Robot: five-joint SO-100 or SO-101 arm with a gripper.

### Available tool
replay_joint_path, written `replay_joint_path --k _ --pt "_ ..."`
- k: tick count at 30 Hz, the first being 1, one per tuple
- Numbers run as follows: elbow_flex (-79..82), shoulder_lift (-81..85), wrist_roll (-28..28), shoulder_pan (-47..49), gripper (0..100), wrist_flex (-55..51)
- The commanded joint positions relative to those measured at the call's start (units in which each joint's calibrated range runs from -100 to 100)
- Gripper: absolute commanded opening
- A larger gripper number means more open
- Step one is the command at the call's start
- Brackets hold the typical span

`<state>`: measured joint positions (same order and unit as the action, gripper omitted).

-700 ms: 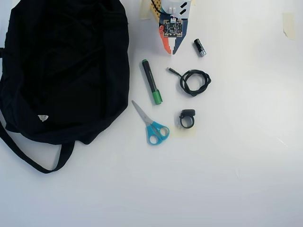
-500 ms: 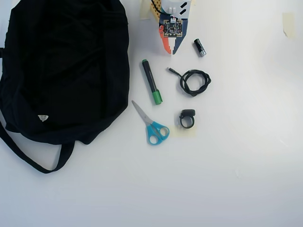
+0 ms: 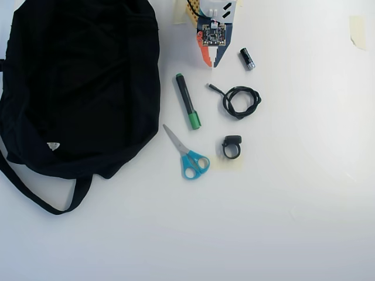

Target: Put the bike light into the black bag

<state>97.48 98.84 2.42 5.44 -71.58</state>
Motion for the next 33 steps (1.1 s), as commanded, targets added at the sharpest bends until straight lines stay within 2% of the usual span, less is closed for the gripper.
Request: replay_joint_path --k 1,33 --pt "1.8 0.8 -0.1 -0.2 2 -1.4" --pt "1.8 0.8 -0.2 0.3 3 -1.4"
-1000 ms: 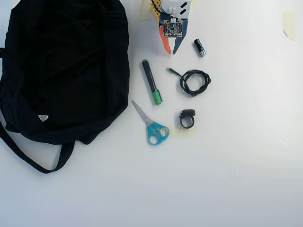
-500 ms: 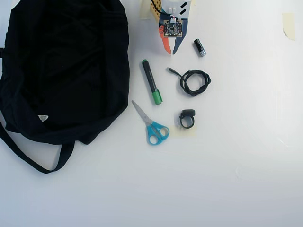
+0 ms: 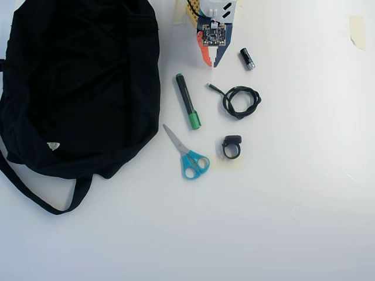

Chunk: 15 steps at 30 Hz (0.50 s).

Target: Put the bike light into the black bag

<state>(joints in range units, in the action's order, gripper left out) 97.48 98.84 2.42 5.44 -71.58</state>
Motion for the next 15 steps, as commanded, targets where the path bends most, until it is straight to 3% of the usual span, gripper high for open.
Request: replay_joint_path --k 1,7,15 --pt "1.8 0.8 -0.2 0.4 3 -1.3" --pt "-0.8 0.1 -0.2 0.5 3 1.3" --pt "-24.3 -17.4 -0.2 0.9 3 8.8"
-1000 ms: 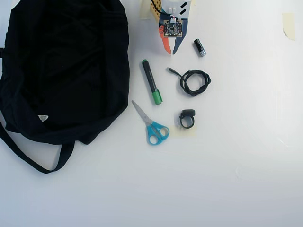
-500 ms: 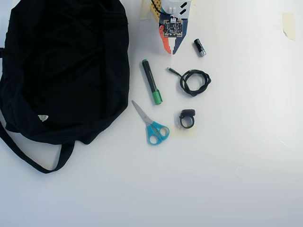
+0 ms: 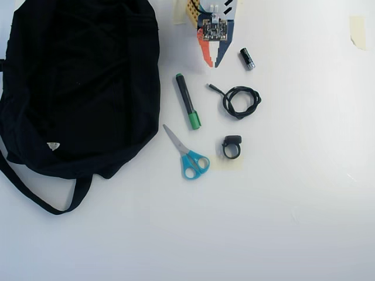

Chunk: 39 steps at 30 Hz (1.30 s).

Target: Put the bike light into the black bag

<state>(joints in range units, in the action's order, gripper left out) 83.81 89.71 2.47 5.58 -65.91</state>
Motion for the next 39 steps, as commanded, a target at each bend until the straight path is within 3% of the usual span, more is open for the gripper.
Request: replay_joint_path --k 1,6,23,32,39 --pt "-13.5 -11.0 -0.3 1.3 3 3.9" --pt "-25.4 -23.6 0.3 4.4 3 6.6" --pt "-50.9 -59.3 0.1 3.0 3 48.7" --pt "-79.4 -82.0 -0.4 2.9 3 50.2" --pt "-88.6 -89.8 -0.4 0.4 3 50.2"
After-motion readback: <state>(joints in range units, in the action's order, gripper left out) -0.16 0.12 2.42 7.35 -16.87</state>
